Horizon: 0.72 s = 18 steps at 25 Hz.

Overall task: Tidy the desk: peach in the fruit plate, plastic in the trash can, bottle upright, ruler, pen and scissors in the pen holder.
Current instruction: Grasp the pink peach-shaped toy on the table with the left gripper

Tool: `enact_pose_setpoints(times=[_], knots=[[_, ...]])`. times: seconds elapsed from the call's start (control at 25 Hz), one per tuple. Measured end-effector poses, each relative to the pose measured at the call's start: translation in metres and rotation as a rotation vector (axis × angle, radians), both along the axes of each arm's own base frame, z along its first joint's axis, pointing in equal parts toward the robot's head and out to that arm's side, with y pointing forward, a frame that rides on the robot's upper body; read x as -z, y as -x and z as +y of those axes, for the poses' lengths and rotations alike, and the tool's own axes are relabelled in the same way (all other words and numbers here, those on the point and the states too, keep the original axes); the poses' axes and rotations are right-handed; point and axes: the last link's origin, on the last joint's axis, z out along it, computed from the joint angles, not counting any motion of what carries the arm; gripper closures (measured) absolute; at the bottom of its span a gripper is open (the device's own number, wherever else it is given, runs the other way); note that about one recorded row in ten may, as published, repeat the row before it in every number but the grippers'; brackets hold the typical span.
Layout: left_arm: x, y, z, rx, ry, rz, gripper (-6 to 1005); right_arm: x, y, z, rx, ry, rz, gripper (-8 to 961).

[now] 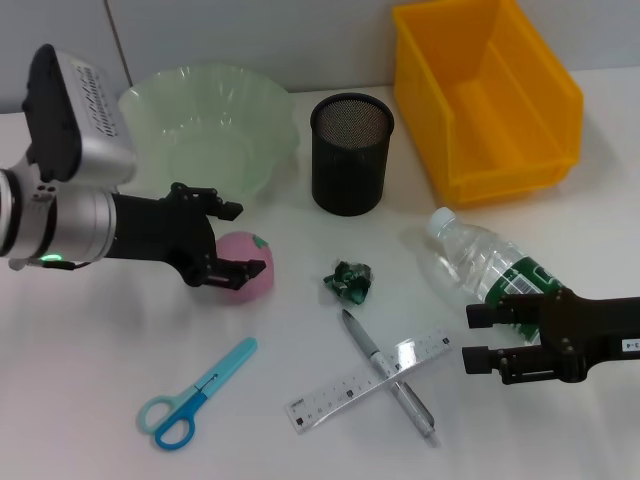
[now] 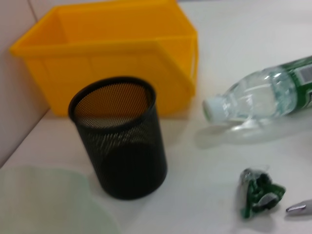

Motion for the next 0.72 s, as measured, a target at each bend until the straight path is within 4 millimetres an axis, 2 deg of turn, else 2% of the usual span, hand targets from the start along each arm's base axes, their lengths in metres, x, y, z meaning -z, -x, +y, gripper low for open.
enact_pose_setpoints(times=[0.4, 0.72], knots=[[0.016, 0.012, 0.0, -0.049, 0.017, 0.052, 213, -0.001, -0.001, 0.001, -0.002, 0.0, -0.007, 197], [0.024, 0.016, 0.001, -0.028, -0.007, 0.105, 289, -0.001, 0.0, 0.002, -0.004, 0.001, -0.01, 197]])
